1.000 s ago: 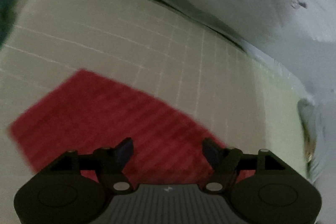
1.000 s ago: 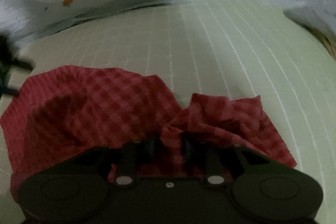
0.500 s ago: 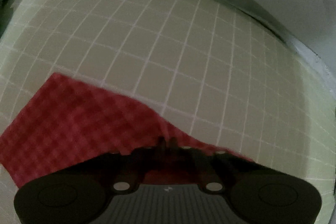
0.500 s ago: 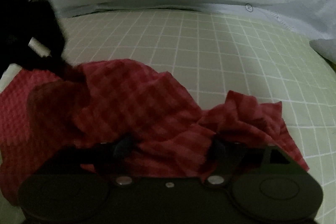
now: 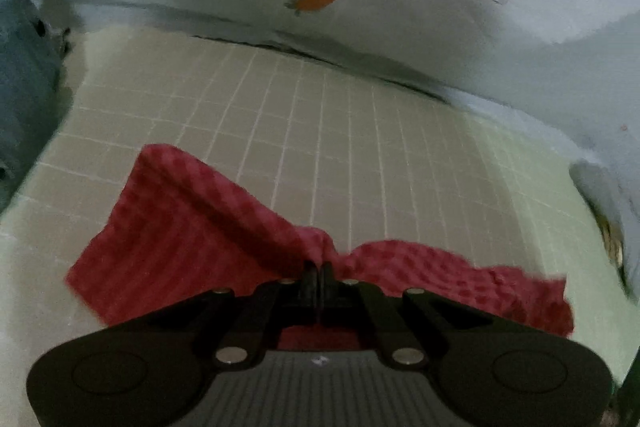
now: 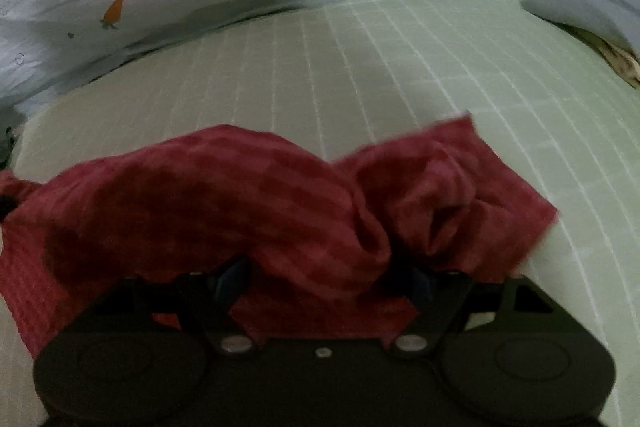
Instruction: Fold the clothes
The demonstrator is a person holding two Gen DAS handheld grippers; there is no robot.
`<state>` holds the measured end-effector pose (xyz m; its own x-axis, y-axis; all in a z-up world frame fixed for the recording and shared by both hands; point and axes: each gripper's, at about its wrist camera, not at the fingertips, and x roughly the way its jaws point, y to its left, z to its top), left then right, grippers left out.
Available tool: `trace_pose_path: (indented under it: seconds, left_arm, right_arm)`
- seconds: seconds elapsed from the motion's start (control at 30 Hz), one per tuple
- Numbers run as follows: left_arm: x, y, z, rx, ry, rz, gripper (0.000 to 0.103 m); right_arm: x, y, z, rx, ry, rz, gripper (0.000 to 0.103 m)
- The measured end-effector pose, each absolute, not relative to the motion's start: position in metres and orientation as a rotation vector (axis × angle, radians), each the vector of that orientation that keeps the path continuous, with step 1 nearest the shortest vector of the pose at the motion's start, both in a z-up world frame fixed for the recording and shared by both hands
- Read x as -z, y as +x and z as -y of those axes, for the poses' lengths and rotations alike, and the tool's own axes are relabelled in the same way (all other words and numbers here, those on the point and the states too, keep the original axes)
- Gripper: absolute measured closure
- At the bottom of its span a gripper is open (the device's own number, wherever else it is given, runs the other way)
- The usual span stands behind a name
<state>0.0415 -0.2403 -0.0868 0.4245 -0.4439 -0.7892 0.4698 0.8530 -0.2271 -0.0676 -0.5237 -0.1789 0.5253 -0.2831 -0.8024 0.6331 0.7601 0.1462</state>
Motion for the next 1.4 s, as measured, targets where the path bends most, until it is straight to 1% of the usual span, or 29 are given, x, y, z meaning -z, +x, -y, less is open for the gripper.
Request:
trace_pose_path:
  seconds: [0.1, 0.27, 0.33, 0.37, 0.43, 0.47, 0.5, 0.53, 0.67, 0.73, 0.77, 0.8, 0.83, 0.87, 0.9, 0.97, 1.0, 1.03, 1.07, 1.1, 1.13, 1.17, 1.2, 1.23, 1.27, 1.4]
  left_arm:
    - [0.100, 0.027, 0.227, 0.555, 0.058, -1.027, 0.103]
    - [0.140, 0.006, 0.202, 0.505, 0.086, -1.212, 0.102]
    - [0.148, 0.002, 0.198, 0.489, 0.084, -1.255, 0.101]
    - [0.147, 0.001, 0.196, 0.490, 0.083, -1.256, 0.097]
    - [0.136, 0.001, 0.194, 0.505, 0.081, -1.227, 0.093]
    - [0.130, 0.000, 0.193, 0.512, 0.080, -1.213, 0.089]
    - [0.124, 0.000, 0.192, 0.519, 0.079, -1.199, 0.085]
    - [0.119, -0.001, 0.191, 0.527, 0.079, -1.185, 0.084]
    - [0.094, -0.001, 0.187, 0.570, 0.053, -1.116, 0.068]
    - [0.094, 0.006, 0.194, 0.580, 0.042, -1.106, 0.064]
    - [0.095, 0.011, 0.198, 0.583, 0.039, -1.107, 0.060]
    - [0.097, 0.015, 0.201, 0.585, 0.037, -1.108, 0.053]
    - [0.099, 0.019, 0.205, 0.587, 0.035, -1.109, 0.049]
    - [0.101, 0.024, 0.209, 0.590, 0.033, -1.110, 0.043]
    - [0.103, 0.028, 0.212, 0.592, 0.030, -1.111, 0.041]
    - [0.107, 0.037, 0.220, 0.597, 0.026, -1.114, 0.041]
    - [0.109, 0.041, 0.224, 0.600, 0.023, -1.115, 0.041]
    - [0.110, 0.045, 0.227, 0.602, 0.021, -1.116, 0.041]
    - [0.112, 0.050, 0.231, 0.604, 0.019, -1.117, 0.041]
    - [0.116, 0.053, 0.234, 0.606, 0.015, -1.133, 0.042]
    - [0.123, 0.056, 0.237, 0.606, 0.010, -1.167, 0.044]
    - [0.129, 0.058, 0.239, 0.606, 0.009, -1.190, 0.058]
    - [0.131, 0.058, 0.241, 0.608, 0.019, -1.194, 0.084]
    - [0.132, 0.057, 0.243, 0.614, 0.037, -1.193, 0.096]
    - [0.132, 0.057, 0.244, 0.616, 0.050, -1.185, 0.101]
    - [0.116, 0.063, 0.243, 0.623, 0.062, -1.113, 0.103]
  right_arm:
    - [0.179, -0.083, 0.516, 0.593, 0.454, -0.860, 0.023]
    - [0.180, -0.105, 0.506, 0.623, 0.462, -0.880, 0.023]
    - [0.180, -0.110, 0.503, 0.630, 0.462, -0.882, 0.023]
    - [0.179, -0.112, 0.501, 0.632, 0.465, -0.882, 0.023]
    - [0.174, -0.114, 0.502, 0.640, 0.465, -0.871, 0.023]
    - [0.171, -0.116, 0.503, 0.645, 0.460, -0.858, 0.023]
    - [0.166, -0.116, 0.503, 0.653, 0.448, -0.838, 0.023]
    - [0.161, -0.116, 0.504, 0.660, 0.435, -0.818, 0.023]
    - [0.139, -0.108, 0.512, 0.697, 0.369, -0.714, 0.022]
    - [0.132, -0.101, 0.520, 0.697, 0.342, -0.683, 0.021]
    - [0.131, -0.097, 0.524, 0.696, 0.332, -0.679, 0.021]
    - [0.131, -0.094, 0.528, 0.698, 0.324, -0.675, 0.021]
    - [0.132, -0.089, 0.533, 0.710, 0.327, -0.678, 0.021]
    - [0.135, -0.085, 0.538, 0.703, 0.332, -0.687, 0.021]
    - [0.138, -0.081, 0.542, 0.697, 0.336, -0.698, 0.021]
    - [0.146, -0.076, 0.550, 0.690, 0.343, -0.738, 0.021]
    - [0.149, -0.074, 0.553, 0.683, 0.345, -0.757, 0.025]
    - [0.153, -0.075, 0.555, 0.671, 0.351, -0.775, 0.031]
    - [0.156, -0.076, 0.557, 0.659, 0.356, -0.792, 0.035]
    - [0.159, -0.077, 0.558, 0.647, 0.363, -0.808, 0.048]
    - [0.160, -0.080, 0.558, 0.631, 0.376, -0.815, 0.065]
    - [0.161, -0.083, 0.558, 0.616, 0.386, -0.821, 0.072]
    - [0.160, -0.087, 0.555, 0.604, 0.381, -0.817, 0.086]
    - [0.159, -0.090, 0.552, 0.594, 0.374, -0.813, 0.093]
    - [0.156, -0.091, 0.548, 0.592, 0.359, -0.802, 0.094]
    - [0.137, -0.086, 0.542, 0.576, 0.297, -0.738, 0.096]
